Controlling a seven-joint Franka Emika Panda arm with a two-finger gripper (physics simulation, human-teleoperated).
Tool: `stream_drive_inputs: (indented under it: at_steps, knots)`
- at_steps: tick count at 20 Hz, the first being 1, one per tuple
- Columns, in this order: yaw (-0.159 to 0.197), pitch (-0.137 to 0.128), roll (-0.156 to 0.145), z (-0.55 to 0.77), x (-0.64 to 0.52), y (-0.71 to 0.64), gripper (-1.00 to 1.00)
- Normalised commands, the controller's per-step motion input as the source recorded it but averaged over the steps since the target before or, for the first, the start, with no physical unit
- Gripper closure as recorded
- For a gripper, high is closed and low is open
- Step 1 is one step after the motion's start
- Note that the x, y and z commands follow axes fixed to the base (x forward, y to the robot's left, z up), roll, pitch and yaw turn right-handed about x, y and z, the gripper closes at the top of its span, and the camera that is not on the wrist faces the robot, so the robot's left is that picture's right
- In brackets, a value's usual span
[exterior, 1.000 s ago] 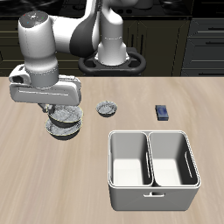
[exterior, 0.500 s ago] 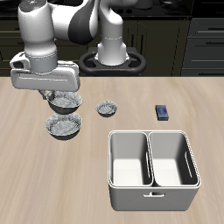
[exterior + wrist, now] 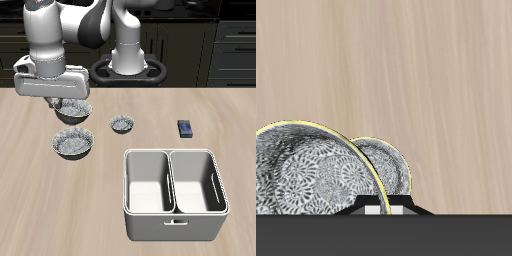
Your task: Stack the middle-sized bowl on the largest bowl
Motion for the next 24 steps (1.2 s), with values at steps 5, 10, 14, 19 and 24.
stream_drive_inputs:
  at_steps: [5, 10, 14, 19, 24]
  knots:
    - [0.000, -0.011, 0.024, -0.09, -0.28, 0.06, 1.00]
    - [-0.005, -0.004, 0.013, -0.15, -0.20, 0.01, 1.00]
    - [-0.008, 0.030, 0.027, -0.20, -0.09, 0.06, 1.00]
    - [0.024, -0.006, 0.009, -0.10, -0.03, 0.10, 1.00]
    - [0.004, 0.019, -0.031, -0.17, 0.06, -0.09, 1.00]
